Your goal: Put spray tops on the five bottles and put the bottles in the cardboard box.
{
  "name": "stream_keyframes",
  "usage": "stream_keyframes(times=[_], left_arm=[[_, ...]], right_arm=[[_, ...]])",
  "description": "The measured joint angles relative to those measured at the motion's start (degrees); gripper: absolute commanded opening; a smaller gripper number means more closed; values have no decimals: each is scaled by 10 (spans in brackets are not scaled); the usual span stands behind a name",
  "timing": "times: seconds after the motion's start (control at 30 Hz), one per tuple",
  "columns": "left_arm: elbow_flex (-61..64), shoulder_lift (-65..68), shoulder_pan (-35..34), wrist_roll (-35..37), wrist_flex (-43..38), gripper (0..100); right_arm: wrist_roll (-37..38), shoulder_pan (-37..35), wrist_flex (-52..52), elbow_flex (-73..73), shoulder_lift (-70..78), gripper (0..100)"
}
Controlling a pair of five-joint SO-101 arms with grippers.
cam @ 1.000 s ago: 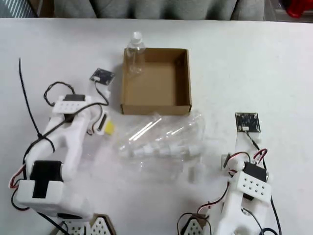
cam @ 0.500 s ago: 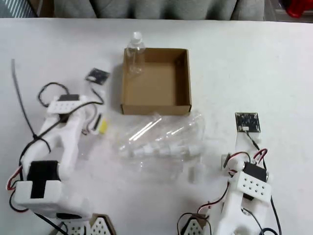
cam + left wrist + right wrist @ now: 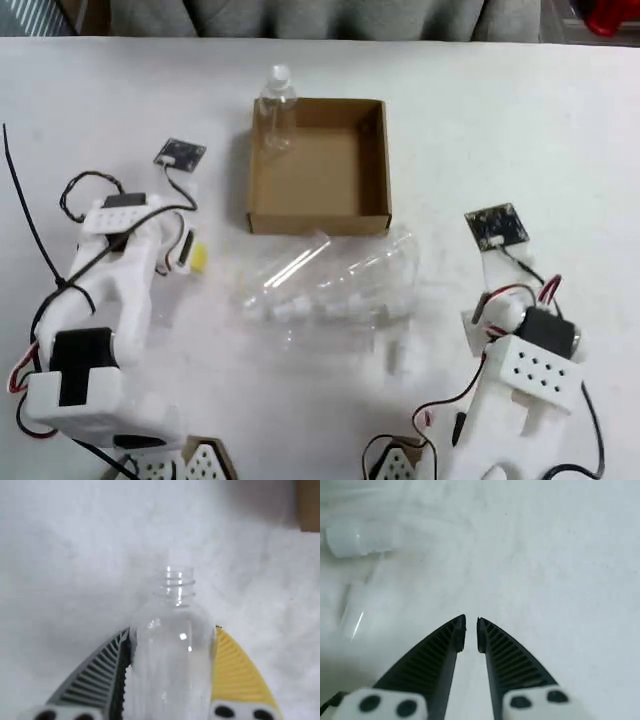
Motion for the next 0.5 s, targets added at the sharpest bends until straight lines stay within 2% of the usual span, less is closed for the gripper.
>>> stream_keyframes(times=[0.1,0.2,0.33,0.4,0.5], left_arm=[[0,0,0,1,0,20],[0,0,0,1,0,20],[0,0,0,1,0,20],[0,0,0,1,0,20],[0,0,0,1,0,20]], right_arm=[[-1,-17,67,-43,0,18],[1,-77,111,-47,0,18],[70,-174,132,-22,0,25],[79,-207,133,-12,0,74],[43,-240,125,-8,0,208]])
